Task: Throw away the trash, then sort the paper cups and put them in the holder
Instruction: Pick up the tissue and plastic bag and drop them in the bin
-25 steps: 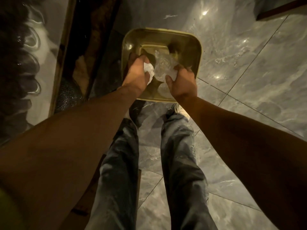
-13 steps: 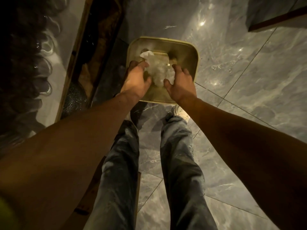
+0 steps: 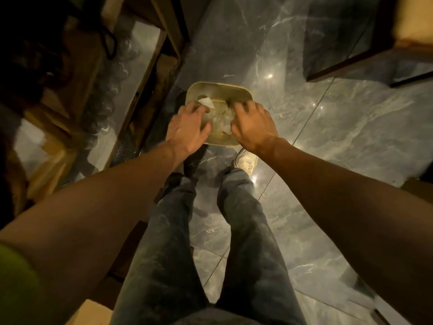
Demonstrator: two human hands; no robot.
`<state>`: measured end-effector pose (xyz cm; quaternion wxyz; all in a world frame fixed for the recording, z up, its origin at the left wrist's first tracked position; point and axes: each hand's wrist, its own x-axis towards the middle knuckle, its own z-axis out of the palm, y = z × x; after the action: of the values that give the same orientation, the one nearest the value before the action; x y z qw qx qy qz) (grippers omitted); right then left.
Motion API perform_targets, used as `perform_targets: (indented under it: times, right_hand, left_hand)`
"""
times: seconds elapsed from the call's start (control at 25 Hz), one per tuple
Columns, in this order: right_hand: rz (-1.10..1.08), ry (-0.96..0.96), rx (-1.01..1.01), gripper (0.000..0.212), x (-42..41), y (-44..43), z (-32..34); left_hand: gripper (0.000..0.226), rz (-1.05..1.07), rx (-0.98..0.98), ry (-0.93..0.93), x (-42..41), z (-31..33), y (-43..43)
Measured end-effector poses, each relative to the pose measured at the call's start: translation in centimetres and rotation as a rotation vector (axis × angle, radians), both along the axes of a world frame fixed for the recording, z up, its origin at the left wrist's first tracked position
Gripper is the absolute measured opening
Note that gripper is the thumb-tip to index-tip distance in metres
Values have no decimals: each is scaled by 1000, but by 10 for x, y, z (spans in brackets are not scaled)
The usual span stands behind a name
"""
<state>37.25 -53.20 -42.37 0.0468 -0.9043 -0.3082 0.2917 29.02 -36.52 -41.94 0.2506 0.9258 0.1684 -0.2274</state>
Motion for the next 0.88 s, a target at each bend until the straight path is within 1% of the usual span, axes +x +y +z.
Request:
perform_targets:
  times: [0.2,0.28,0.48,0.72,0.88]
  right_hand:
    - [33,-121,5,54,13,-11,98]
    - [16,-157,34,55,18,-13,138]
    - [-20,-263,131,58,30,-8,234]
    - [115,-388,294,60,56,22,336]
    - [170,-457,398,61,72,46,391]
  left_hand:
    - [41,-17,56,-125,-4,97,6]
    - [43,13,83,-153,-5,139,9]
    - [45,110,120,-289,-11,241,4]
    - [48,204,248,-435,-9,342,18]
    - [50,219,343,-518,1,396,36]
